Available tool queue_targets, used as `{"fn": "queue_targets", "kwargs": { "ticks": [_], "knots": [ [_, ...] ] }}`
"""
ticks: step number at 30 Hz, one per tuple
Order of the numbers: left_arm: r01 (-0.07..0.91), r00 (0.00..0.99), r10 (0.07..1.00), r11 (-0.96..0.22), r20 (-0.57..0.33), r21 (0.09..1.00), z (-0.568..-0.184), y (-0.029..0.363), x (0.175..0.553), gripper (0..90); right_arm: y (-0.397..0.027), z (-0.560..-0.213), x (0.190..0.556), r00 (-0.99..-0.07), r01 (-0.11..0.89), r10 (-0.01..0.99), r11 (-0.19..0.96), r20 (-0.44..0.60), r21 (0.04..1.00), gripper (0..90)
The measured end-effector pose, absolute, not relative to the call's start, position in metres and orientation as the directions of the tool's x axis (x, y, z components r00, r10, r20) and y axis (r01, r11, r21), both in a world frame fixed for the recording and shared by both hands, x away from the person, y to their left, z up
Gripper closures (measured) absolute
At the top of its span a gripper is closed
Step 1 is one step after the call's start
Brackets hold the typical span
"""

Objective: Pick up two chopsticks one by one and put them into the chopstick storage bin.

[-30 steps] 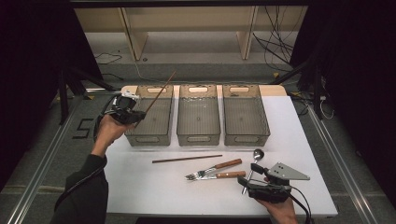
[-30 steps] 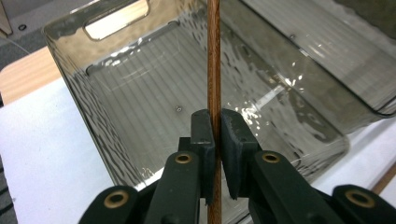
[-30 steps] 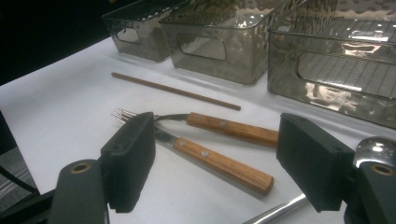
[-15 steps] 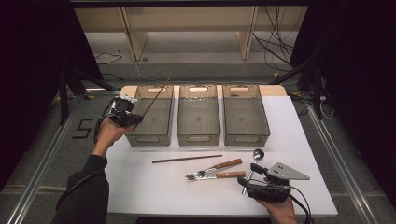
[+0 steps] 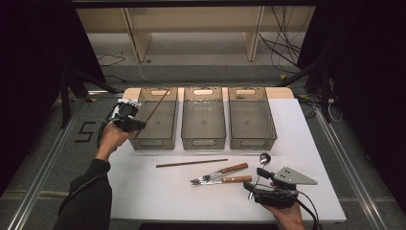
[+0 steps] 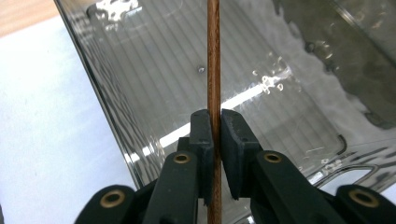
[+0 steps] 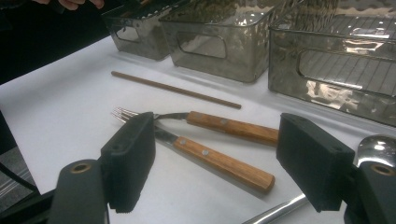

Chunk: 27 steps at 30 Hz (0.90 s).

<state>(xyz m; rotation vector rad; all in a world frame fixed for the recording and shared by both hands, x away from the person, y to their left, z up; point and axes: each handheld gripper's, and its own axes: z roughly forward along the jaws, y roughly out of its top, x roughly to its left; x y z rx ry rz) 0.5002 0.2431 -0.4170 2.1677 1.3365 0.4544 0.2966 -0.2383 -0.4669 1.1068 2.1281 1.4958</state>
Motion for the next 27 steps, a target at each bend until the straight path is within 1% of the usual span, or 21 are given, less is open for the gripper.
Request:
{"fn": "queue_targets", "kwargs": {
  "ticks": [3,4,5,7,11,18,19,27],
  "knots": [
    [0.700,0.452,0.892,-0.343,-0.017,0.627,-0.412,0.241,0.497,61.1,-0.239,-0.467,0.297,-0.652,0.411,0.738,0.154,0.172,0.899,29.0],
    [0.695,0.453,0.891,-0.343,-0.015,0.632,-0.409,0.240,0.496,57.8,-0.239,-0.467,0.297,-0.652,0.411,0.738,0.154,0.172,0.899,29.1],
    [0.693,0.454,0.891,-0.343,-0.015,0.634,-0.407,0.238,0.495,57.8,-0.239,-0.467,0.297,-0.652,0.411,0.738,0.154,0.172,0.899,29.1],
    [0.686,0.465,0.885,-0.349,-0.016,0.638,-0.402,0.234,0.491,49.6,-0.238,-0.467,0.296,-0.652,0.414,0.738,0.155,0.173,0.897,29.1],
    [0.646,0.493,0.870,-0.360,-0.007,0.674,-0.392,0.224,0.479,40.4,-0.238,-0.467,0.296,-0.652,0.410,0.739,0.155,0.170,0.899,29.1],
    [0.599,0.564,0.825,-0.390,-0.024,0.699,-0.382,0.208,0.455,31.7,-0.238,-0.467,0.296,-0.654,0.407,0.738,0.155,0.168,0.900,29.1],
    [0.598,0.572,0.820,-0.391,-0.030,0.699,-0.382,0.206,0.452,28.7,-0.238,-0.467,0.296,-0.654,0.407,0.738,0.155,0.169,0.900,29.1],
    [0.562,0.634,0.771,-0.401,-0.064,0.724,-0.394,0.189,0.428,23.6,-0.238,-0.466,0.295,-0.656,0.401,0.736,0.153,0.167,0.903,29.0]
  ]
}}
